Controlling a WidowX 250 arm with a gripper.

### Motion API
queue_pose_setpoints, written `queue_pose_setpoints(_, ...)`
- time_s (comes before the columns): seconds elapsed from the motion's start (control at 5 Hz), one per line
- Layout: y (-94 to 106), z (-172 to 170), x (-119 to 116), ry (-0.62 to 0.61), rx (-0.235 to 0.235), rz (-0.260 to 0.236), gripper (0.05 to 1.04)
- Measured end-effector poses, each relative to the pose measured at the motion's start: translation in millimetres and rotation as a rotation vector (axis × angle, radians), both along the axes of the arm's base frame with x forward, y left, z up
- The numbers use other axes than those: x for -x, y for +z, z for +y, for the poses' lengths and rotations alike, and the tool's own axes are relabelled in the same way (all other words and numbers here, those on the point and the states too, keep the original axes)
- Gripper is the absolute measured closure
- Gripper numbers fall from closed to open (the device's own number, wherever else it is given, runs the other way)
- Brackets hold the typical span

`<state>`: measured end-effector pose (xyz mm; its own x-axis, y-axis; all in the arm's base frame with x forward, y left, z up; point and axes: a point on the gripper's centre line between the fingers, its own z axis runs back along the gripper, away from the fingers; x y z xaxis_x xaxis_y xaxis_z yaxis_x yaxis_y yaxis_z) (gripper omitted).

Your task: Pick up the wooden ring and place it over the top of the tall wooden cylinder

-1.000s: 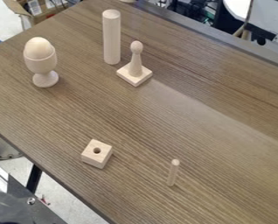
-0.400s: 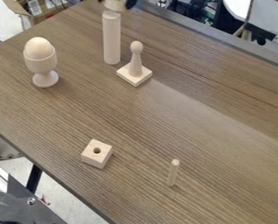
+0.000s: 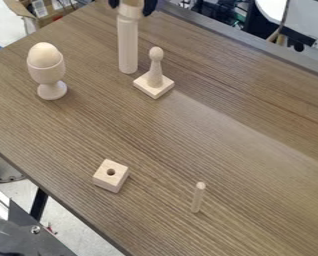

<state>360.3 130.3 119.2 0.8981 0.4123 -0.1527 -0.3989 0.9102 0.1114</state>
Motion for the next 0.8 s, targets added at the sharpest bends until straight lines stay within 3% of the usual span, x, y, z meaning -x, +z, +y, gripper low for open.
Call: queue_pose_setpoints(0.8,7.7,4.7,9.7,0.021,-0.002,-0.032,0.323)
